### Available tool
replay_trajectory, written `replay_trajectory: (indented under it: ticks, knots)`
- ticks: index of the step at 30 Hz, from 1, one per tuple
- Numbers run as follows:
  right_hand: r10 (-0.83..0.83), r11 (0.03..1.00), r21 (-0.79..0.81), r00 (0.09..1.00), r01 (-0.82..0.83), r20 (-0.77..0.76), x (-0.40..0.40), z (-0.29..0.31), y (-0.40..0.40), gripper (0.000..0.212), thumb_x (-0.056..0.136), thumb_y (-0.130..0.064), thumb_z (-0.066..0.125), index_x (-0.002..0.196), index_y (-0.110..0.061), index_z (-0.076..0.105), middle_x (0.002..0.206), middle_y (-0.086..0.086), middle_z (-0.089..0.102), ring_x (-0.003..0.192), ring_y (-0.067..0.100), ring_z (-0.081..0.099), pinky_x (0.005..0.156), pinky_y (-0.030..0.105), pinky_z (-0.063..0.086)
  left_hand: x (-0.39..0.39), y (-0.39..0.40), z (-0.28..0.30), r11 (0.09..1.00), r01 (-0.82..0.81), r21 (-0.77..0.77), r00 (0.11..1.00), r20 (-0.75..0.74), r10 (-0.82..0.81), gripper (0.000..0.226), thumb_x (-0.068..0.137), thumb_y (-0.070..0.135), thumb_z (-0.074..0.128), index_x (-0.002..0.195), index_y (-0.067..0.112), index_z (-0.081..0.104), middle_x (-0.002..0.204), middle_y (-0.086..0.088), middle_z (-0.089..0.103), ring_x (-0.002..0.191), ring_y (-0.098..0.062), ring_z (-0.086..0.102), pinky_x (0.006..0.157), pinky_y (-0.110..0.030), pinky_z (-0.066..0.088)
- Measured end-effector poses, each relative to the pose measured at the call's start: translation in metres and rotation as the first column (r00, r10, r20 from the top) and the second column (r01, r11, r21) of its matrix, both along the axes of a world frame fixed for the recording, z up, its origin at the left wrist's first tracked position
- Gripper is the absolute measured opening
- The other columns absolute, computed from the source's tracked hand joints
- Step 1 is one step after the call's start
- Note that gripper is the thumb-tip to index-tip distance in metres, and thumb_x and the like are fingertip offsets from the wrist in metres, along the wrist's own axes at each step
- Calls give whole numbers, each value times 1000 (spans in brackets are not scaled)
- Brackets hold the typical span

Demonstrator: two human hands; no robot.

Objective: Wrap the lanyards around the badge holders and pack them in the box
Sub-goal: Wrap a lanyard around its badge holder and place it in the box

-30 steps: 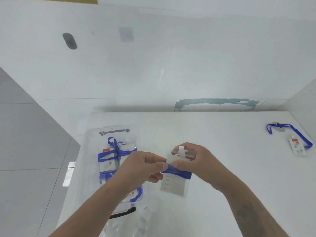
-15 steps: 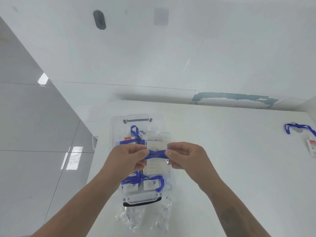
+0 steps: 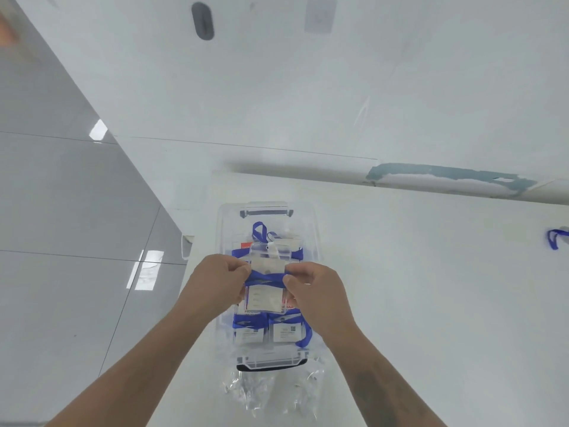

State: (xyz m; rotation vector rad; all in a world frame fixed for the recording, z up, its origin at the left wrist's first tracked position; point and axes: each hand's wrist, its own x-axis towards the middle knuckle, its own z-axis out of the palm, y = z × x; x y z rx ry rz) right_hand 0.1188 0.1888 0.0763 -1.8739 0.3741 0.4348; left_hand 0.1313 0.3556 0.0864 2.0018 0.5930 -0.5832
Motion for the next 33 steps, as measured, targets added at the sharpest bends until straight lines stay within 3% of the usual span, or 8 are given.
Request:
replay_trajectory:
  ticks: [4,9,13,19,24,27,29,33]
  knots:
    - [15,999,31,998,-13,-62,5,2,-1,24,93,-18,66,82,-38,57,84,-16,64,74,10,64,83,36,60,8,12,6,995,56,-80,998,-30,-59,8,93,21,66,85,20,65,89,-2,72,82,-14,69,57,-20,54]
    - [57,998,9,993,-56,-102,8,3,0,17,93,-20,66,88,-35,58,88,-14,65,78,11,65,84,35,60,28,22,9,955,298,-6,954,-22,-298,22,80,15,77,92,25,61,86,-4,75,84,-19,71,67,-27,59]
    - [73,996,-36,987,-79,-147,9,2,1,10,93,-20,65,95,-29,62,88,-10,68,80,12,70,80,31,61,56,29,17,822,569,36,820,-104,-563,20,76,18,80,93,18,69,78,-5,76,69,-15,70,68,-25,58]
    - [134,972,-172,980,-158,-145,12,-4,7,17,92,-25,65,108,-27,70,106,-6,71,97,15,68,90,35,57,94,23,18,616,787,33,598,-284,-750,26,79,21,78,103,16,73,81,-2,77,80,-16,75,72,-21,59]
    - [185,945,-251,976,-210,-118,14,-7,8,19,93,-23,62,110,-26,70,101,-7,72,94,13,68,92,33,55,108,8,12,428,899,88,426,-398,-813,24,80,24,76,99,9,73,80,1,76,78,-14,74,74,-20,56]
    - [198,926,-301,972,-228,-128,12,-12,11,18,94,-23,59,109,-27,68,97,-9,71,92,11,65,84,24,53,114,0,8,377,924,65,363,-457,-812,14,80,29,75,81,15,70,59,11,71,60,-5,69,70,-20,58]
    - [192,916,-330,972,-228,-139,11,-17,15,17,95,-23,57,107,-29,67,95,-12,69,91,10,64,81,23,51,120,-5,4,325,942,83,324,-479,-816,16,80,32,75,76,18,69,52,13,67,61,-5,68,68,-21,57]
    - [174,919,-320,964,-232,-199,10,-27,24,15,95,-20,53,102,-27,64,94,-8,69,87,12,64,75,24,51,125,-19,-7,86,978,189,179,-563,-807,17,77,35,75,75,21,66,72,6,70,73,-13,66,81,-30,56]
